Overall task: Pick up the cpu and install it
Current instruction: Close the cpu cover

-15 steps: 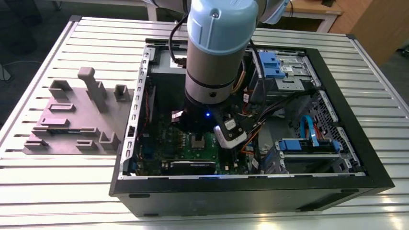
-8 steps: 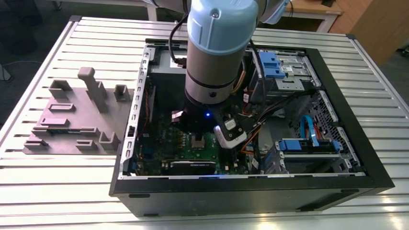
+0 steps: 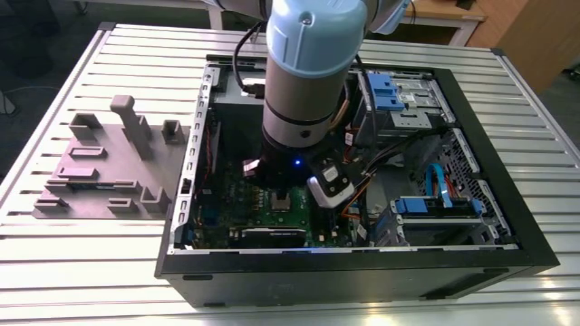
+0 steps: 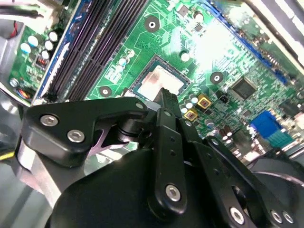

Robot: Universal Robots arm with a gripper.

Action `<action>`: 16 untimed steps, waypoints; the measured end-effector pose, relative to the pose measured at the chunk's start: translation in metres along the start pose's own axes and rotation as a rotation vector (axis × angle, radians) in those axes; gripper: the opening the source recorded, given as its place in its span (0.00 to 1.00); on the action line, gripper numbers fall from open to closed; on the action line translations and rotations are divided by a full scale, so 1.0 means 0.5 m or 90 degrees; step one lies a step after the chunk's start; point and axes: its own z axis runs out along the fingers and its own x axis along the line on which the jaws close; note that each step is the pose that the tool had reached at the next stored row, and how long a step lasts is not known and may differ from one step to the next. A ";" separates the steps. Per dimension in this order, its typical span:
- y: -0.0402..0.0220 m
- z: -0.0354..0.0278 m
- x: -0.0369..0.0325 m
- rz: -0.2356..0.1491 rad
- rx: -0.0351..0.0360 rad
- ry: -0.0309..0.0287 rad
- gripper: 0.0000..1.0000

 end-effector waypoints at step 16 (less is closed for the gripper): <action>0.002 -0.029 0.000 -0.083 0.0021 0.0032 0.10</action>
